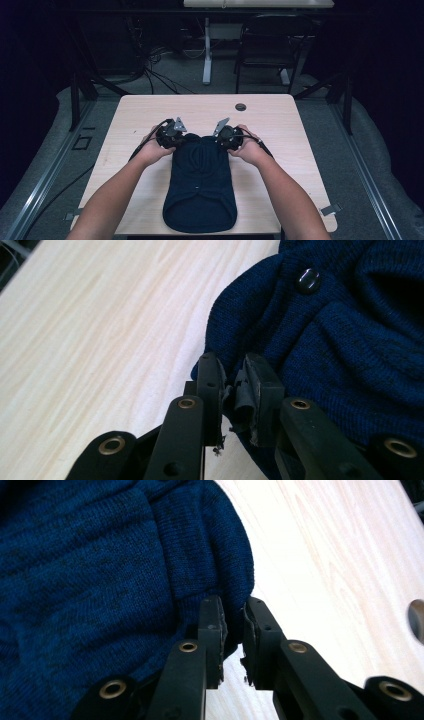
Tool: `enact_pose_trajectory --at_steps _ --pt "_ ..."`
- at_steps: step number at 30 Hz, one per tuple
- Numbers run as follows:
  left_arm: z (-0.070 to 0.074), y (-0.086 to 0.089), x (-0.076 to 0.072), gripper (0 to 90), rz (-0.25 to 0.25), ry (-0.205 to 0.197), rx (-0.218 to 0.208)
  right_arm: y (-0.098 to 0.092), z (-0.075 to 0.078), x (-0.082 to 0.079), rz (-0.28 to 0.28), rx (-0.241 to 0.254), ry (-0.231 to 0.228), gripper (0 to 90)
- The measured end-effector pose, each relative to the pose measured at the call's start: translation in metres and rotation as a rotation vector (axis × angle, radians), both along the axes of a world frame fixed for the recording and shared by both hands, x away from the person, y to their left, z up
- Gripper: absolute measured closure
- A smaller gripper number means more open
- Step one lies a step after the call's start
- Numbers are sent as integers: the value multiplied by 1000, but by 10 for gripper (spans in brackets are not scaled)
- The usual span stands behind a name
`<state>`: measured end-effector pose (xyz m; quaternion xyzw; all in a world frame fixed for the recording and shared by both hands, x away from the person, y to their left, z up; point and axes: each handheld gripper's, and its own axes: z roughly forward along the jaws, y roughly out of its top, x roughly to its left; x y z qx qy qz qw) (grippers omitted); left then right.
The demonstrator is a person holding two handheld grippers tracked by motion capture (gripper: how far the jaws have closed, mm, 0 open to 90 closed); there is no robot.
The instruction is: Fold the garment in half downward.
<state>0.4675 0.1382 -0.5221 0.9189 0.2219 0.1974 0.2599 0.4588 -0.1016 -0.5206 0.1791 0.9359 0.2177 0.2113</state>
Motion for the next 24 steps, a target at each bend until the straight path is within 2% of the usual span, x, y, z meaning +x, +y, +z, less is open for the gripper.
enact_pose_trajectory --at_steps 9,13,16,24 --pt "20 7 -7 787 5 -58 -23 3 24 -4 22 -9 -50 795" --pt "30 9 -10 787 -2 -82 -25 3 34 -6 26 -6 -73 795" --pt "37 10 -11 787 5 -102 -43 2 39 -7 21 9 -90 795" --pt "57 9 -11 788 7 -154 -35 2 55 -8 14 21 -139 795"
